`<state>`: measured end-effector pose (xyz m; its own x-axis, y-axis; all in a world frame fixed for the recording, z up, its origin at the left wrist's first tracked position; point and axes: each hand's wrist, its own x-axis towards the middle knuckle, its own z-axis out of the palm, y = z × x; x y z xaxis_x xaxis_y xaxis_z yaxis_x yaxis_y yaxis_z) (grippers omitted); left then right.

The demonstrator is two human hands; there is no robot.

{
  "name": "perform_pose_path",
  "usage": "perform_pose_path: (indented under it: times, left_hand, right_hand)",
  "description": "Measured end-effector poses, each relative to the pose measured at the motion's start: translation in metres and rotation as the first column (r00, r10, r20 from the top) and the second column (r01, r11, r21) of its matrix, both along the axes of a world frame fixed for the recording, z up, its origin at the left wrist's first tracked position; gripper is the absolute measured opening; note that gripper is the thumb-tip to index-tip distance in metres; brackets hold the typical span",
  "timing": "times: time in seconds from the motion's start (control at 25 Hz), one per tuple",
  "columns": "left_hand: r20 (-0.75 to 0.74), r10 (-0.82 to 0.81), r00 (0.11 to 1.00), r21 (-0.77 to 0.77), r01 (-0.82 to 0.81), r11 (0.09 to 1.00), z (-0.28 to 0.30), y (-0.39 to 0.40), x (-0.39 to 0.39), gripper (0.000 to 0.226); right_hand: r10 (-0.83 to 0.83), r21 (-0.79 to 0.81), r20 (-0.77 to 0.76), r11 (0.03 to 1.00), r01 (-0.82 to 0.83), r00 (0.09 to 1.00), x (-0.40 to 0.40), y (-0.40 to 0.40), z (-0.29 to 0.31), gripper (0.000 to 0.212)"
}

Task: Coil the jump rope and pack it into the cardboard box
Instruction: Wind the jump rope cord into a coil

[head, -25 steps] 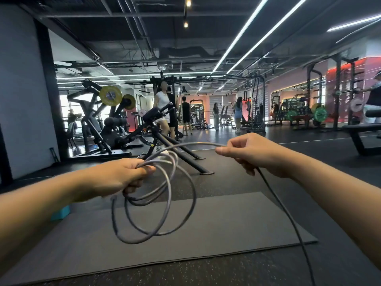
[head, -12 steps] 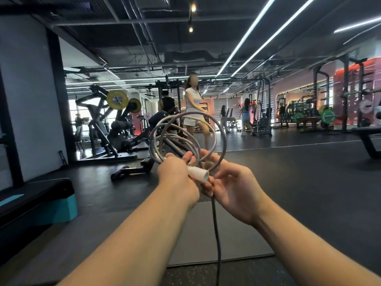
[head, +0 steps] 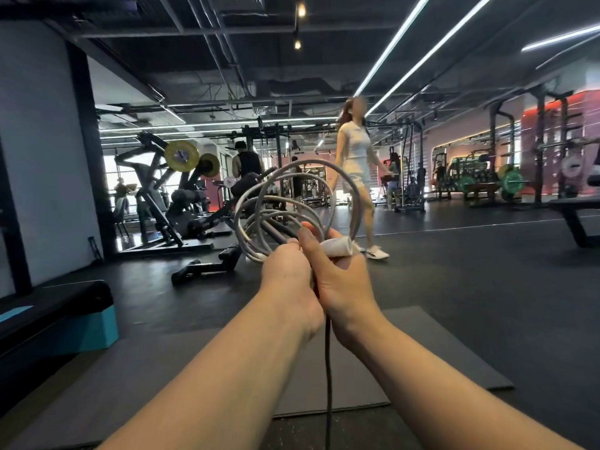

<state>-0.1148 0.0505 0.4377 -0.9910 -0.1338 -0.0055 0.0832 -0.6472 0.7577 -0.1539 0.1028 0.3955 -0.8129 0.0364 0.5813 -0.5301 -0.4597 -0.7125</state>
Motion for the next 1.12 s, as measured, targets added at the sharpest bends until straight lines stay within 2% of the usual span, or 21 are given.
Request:
perform_pose_path:
  times: [0.04, 0.16, 0.24, 0.28, 0.32, 0.36, 0.4, 0.44, 0.48, 0.52, 0.56, 0.6, 0.64, 0.68, 0.76, 0.88, 0.92, 1.0, 1.08, 1.12]
  left_hand:
    - [0.020, -0.002, 1.000, -0.038, 0.003, 0.999, -0.001, 0.001, 0.005, 0.032]
    - [0.111, 0.186, 0.976, -0.215, -0.159, 0.964, -0.008, -0.015, -0.004, 0.018]
    - [0.152, 0.268, 0.951, -0.372, -0.196, 0.907, -0.012, -0.028, -0.009, 0.084]
    - [0.130, 0.404, 0.905, -0.519, -0.285, 0.806, -0.012, -0.036, -0.009, 0.113]
    - [-0.059, 0.551, 0.832, -0.709, -0.423, 0.564, -0.011, -0.045, -0.009, 0.129]
    - [-0.411, 0.546, 0.730, -0.793, -0.581, 0.181, -0.008, -0.054, -0.008, 0.133]
    - [-0.742, 0.304, 0.597, -0.666, -0.706, -0.240, -0.003, -0.062, -0.006, 0.134]
    - [-0.874, -0.046, 0.484, -0.393, -0.759, -0.519, 0.011, -0.068, 0.004, 0.132]
    - [-0.824, -0.332, 0.460, -0.157, -0.747, -0.645, 0.024, -0.070, 0.007, 0.127]
    - [-0.695, -0.508, 0.509, -0.002, -0.708, -0.706, 0.035, -0.070, 0.006, 0.121]
    - [-0.561, -0.575, 0.596, 0.058, -0.664, -0.745, 0.045, -0.067, 0.008, 0.115]
    - [-0.444, -0.580, 0.683, 0.045, -0.630, -0.776, 0.050, -0.063, 0.006, 0.110]
    - [-0.367, -0.566, 0.738, -0.023, -0.615, -0.788, 0.055, -0.060, 0.004, 0.107]
    - [-0.333, -0.541, 0.772, -0.137, -0.607, -0.783, 0.057, -0.060, 0.003, 0.107]
    - [-0.340, -0.515, 0.787, -0.285, -0.608, -0.741, 0.053, -0.064, 0.001, 0.110]
    - [-0.372, -0.389, 0.843, -0.386, -0.522, -0.761, 0.044, -0.070, 0.006, 0.109]
    - [-0.379, -0.323, 0.867, -0.446, -0.477, -0.758, 0.042, -0.068, 0.007, 0.102]
    - [-0.395, -0.201, 0.896, -0.552, -0.407, -0.728, 0.039, -0.064, 0.007, 0.063]
    - [-0.413, -0.128, 0.902, -0.583, -0.370, -0.723, 0.039, -0.065, 0.005, 0.028]
    - [-0.412, -0.111, 0.904, -0.572, -0.351, -0.742, 0.038, -0.067, 0.005, 0.022]
  right_hand:
    - [-0.032, 0.029, -0.011, 0.999, 0.032, 0.999, 0.000, 0.000, 0.001, 0.016]
    - [-0.123, 0.121, -0.074, 0.984, 0.131, 0.990, 0.000, 0.004, 0.007, 0.021]
    - [-0.176, 0.204, -0.140, 0.958, 0.202, 0.974, 0.000, 0.013, 0.017, 0.026]
    - [-0.216, 0.276, -0.158, 0.927, 0.253, 0.963, -0.003, 0.018, 0.022, 0.029]
    - [-0.238, 0.377, -0.177, 0.880, 0.290, 0.955, -0.006, 0.023, 0.029, 0.032]
    - [-0.223, 0.495, -0.194, 0.818, 0.291, 0.955, -0.008, 0.028, 0.035, 0.034]
    - [-0.173, 0.603, -0.207, 0.752, 0.265, 0.963, -0.007, 0.032, 0.040, 0.032]
    - [-0.110, 0.698, -0.216, 0.678, 0.232, 0.970, -0.005, 0.034, 0.045, 0.030]
    - [-0.058, 0.775, -0.225, 0.594, 0.215, 0.973, -0.001, 0.035, 0.051, 0.028]
    - [-0.021, 0.834, -0.232, 0.511, 0.210, 0.973, 0.005, 0.034, 0.056, 0.024]
    - [0.011, 0.880, -0.254, 0.418, 0.226, 0.967, 0.010, 0.032, 0.061, 0.017]
    - [0.035, 0.912, -0.283, 0.320, 0.257, 0.959, 0.013, 0.029, 0.066, 0.015]
    - [0.055, 0.931, -0.304, 0.227, 0.285, 0.951, 0.016, 0.027, 0.071, 0.018]
    - [0.082, 0.941, -0.305, 0.177, 0.287, 0.949, 0.018, 0.025, 0.075, 0.018]
    - [0.127, 0.945, -0.307, 0.162, 0.285, 0.943, 0.021, 0.024, 0.082, 0.011]
    - [0.170, 0.939, -0.340, 0.116, 0.324, 0.925, 0.019, 0.020, 0.087, 0.019]
    - [0.150, 0.932, -0.362, 0.094, 0.351, 0.920, 0.016, 0.018, 0.087, 0.017]
    - [0.096, 0.925, -0.380, 0.047, 0.377, 0.920, 0.011, 0.014, 0.086, 0.016]
    - [0.070, 0.923, -0.384, 0.001, 0.385, 0.921, 0.011, 0.013, 0.084, 0.022]
    - [0.067, 0.918, -0.394, -0.008, 0.396, 0.916, 0.010, 0.015, 0.084, 0.018]
